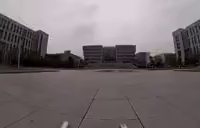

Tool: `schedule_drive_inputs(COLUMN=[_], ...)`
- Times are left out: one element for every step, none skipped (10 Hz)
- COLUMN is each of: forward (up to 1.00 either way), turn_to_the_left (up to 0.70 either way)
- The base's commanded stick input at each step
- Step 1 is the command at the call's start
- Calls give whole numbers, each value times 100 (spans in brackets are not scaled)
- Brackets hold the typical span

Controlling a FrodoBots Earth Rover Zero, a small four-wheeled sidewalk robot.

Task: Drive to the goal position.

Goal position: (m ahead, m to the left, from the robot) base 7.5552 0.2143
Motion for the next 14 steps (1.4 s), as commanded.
schedule_drive_inputs(forward=[70, 70, 70, 70, 70, 70, 70, 70, 70, 70, 70, 70, 70, 70], turn_to_the_left=[0, 0, 0, 0, 0, 0, 0, 0, 0, 0, 0, 0, 0, 0])
